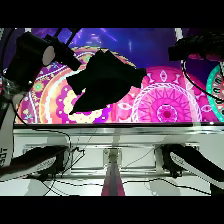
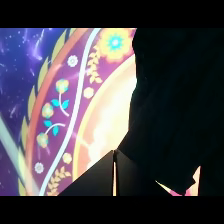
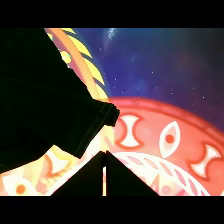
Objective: Fold the clothes and pants, and hang the long-sleeved shirts on hangers.
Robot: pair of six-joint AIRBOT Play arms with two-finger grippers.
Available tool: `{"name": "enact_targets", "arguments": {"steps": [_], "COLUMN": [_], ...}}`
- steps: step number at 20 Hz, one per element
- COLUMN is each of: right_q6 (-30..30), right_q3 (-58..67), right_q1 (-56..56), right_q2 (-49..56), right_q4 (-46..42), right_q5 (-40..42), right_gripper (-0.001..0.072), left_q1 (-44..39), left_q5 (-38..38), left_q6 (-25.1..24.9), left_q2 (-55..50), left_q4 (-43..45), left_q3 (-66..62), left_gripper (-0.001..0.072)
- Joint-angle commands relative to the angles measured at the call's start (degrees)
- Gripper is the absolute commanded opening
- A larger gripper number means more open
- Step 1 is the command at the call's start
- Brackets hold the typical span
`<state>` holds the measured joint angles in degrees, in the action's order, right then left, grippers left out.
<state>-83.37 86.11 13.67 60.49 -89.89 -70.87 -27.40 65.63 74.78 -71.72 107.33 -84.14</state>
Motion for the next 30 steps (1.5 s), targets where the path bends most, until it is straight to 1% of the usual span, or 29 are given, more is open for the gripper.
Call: {"name": "enact_targets", "arguments": {"steps": [1, 22, 23, 24, 25, 27, 29, 30], "right_q6": [0.0, 0.0, 0.0, 0.0, -0.1, 0.0, 1.4, 3.2], "right_q3": [0.0, 0.0, 0.0, 0.0, 0.0, 0.0, -0.9, -2.0], "right_q1": [0.0, 0.0, 0.0, 0.0, -0.1, -0.1, -0.1, -0.1], "right_q2": [0.0, 0.0, 0.0, 0.0, 0.0, 0.0, 0.0, 0.0], "right_q4": [0.0, 0.0, 0.0, -0.3, -0.3, -2.0, -6.1, -7.1], "right_q5": [0.0, 0.4, 1.7, 3.3, 3.5, 1.6, -1.3, -2.5], "right_gripper": [0.0025, 0.0025, 0.0025, 0.0025, 0.0027, 0.0027, 0.0026, 0.0026], "left_q1": [0.0, 0.0, 0.0, 0.0, 0.0, 0.0, 0.0, 0.0], "left_q5": [0.0, 0.0, 0.0, 0.0, 0.0, 0.0, 0.0, 0.3], "left_q6": [0.0, 0.1, 0.7, 2.5, 3.9, 4.1, 4.1, 4.1], "left_q2": [0.0, 0.0, 0.0, 0.0, 0.0, 0.0, -0.1, -0.1], "left_q4": [0.0, -0.5, -3.1, -6.3, -10.2, -15.5, -16.8, -16.7], "left_q3": [0.0, 0.0, 0.0, 0.0, 0.0, 0.0, 0.0, 0.0], "left_gripper": [0.0031, 0.0031, 0.0031, 0.0031, 0.0031, 0.0031, 0.0031, 0.0032]}}
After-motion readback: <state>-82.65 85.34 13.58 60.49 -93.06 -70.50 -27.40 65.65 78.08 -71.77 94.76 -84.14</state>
